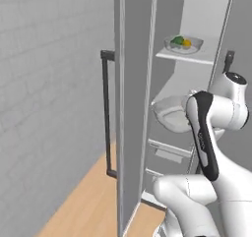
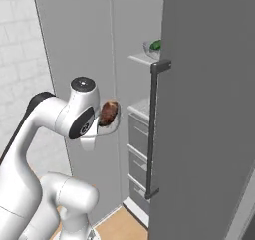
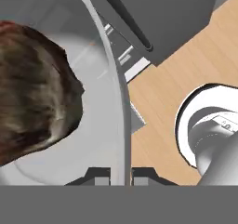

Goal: Take the meat container that has the steak and place it on the second highest rack of the freezer. Then take the vegetable container that has the broccoli and lemon and place it on the highest rack of the freezer.

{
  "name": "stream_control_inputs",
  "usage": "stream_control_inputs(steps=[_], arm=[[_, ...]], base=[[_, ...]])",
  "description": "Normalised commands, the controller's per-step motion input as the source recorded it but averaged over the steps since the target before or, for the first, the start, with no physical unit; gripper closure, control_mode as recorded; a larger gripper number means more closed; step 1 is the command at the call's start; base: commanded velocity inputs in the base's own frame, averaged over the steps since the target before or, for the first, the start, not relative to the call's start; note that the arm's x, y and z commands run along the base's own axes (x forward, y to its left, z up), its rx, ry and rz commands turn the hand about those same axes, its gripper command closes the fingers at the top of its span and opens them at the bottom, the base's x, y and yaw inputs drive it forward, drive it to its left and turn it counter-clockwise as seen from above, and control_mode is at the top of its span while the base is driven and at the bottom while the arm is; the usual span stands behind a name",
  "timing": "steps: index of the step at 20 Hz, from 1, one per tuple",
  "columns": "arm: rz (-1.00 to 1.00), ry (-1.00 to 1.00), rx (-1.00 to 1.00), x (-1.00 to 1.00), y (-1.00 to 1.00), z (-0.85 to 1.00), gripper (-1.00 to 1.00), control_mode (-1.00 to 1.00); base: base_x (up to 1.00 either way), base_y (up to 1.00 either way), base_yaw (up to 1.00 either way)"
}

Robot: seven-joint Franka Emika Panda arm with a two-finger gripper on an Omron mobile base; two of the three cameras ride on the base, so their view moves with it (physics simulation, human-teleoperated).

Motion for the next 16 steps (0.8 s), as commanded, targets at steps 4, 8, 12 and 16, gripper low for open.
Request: stream_control_inputs(steps=[4, 8, 12, 16], arm=[[0.00, 0.00, 0.00, 0.00, 0.00, 0.00, 1.00, 1.00], [0.00, 0.00, 0.00, 0.00, 0.00, 0.00, 1.00, 1.00], [0.00, 0.00, 0.00, 0.00, 0.00, 0.00, 1.00, 1.00], [0.00, 0.00, 0.00, 0.00, 0.00, 0.00, 1.00, 1.00]], base=[[0.43, 0.07, -0.49], [0.47, 0.18, -0.45], [0.48, 0.66, -0.44], [0.53, 0.68, -0.33]])
